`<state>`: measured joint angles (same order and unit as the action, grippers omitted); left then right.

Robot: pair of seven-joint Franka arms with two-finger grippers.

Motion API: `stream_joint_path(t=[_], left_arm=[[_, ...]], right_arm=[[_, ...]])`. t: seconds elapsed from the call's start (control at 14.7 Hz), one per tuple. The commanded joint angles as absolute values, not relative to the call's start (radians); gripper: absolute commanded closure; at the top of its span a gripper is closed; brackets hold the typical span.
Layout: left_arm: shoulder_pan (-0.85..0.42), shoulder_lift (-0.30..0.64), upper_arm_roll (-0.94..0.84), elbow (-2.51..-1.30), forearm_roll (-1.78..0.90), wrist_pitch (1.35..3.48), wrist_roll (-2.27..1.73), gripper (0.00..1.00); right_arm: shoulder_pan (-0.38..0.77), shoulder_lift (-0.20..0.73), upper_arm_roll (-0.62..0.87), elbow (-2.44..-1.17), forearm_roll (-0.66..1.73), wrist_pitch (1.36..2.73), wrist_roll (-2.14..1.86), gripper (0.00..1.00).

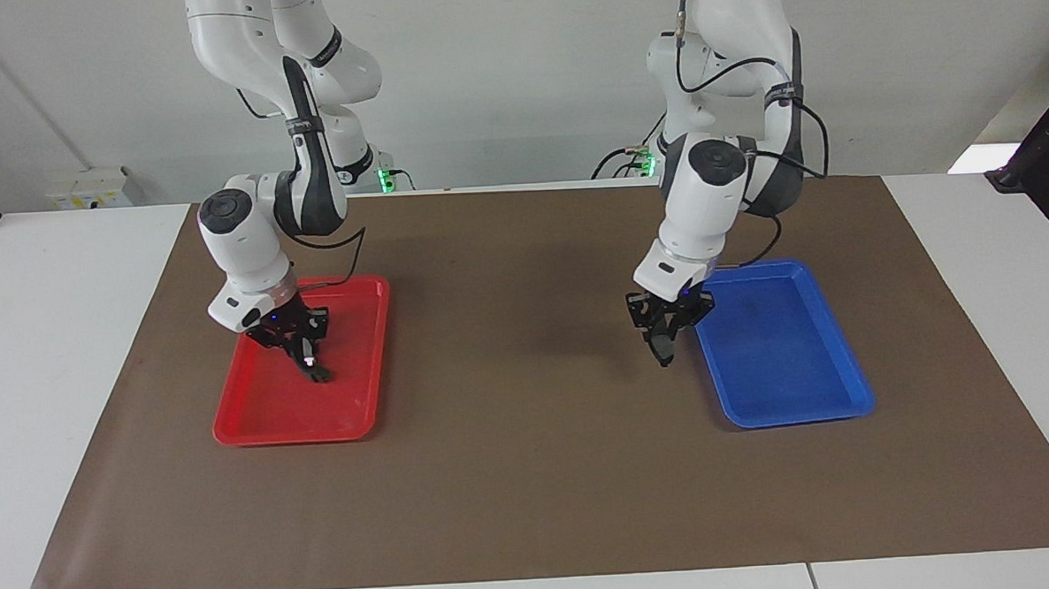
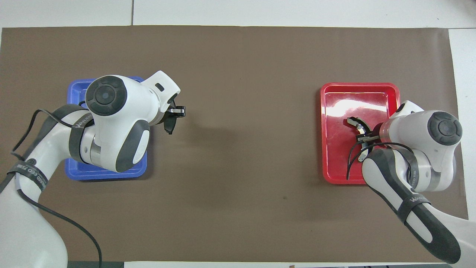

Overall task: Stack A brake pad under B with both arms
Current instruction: 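Set the pad mid-table with the left gripper while the right gripper lifts the shoe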

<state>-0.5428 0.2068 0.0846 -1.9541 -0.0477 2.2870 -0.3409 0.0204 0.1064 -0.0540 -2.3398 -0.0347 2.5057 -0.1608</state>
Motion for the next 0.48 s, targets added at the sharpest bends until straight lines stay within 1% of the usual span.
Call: stream_joint_path(t=[0.0, 0.2, 0.41], left_arm=[[-0.635, 0.282, 0.095, -1.902, -0.113, 2.325, -0.435, 0.99], [-0.666, 0.360, 0.094, -1.841, -0.121, 2.330, -0.454, 0.99], [-0.707, 0.408, 0.094, -1.842, -0.120, 2.370, -0.514, 0.98]], right_arm=[[0.017, 0.101, -0.043, -2.295, -0.014, 2.438, -0.186, 1.00], [0.032, 0.104, -0.044, -2.203, -0.014, 2.318, -0.186, 1.00], [0.032, 0.101, -0.044, -2.184, -0.014, 2.296, -0.183, 1.00]])
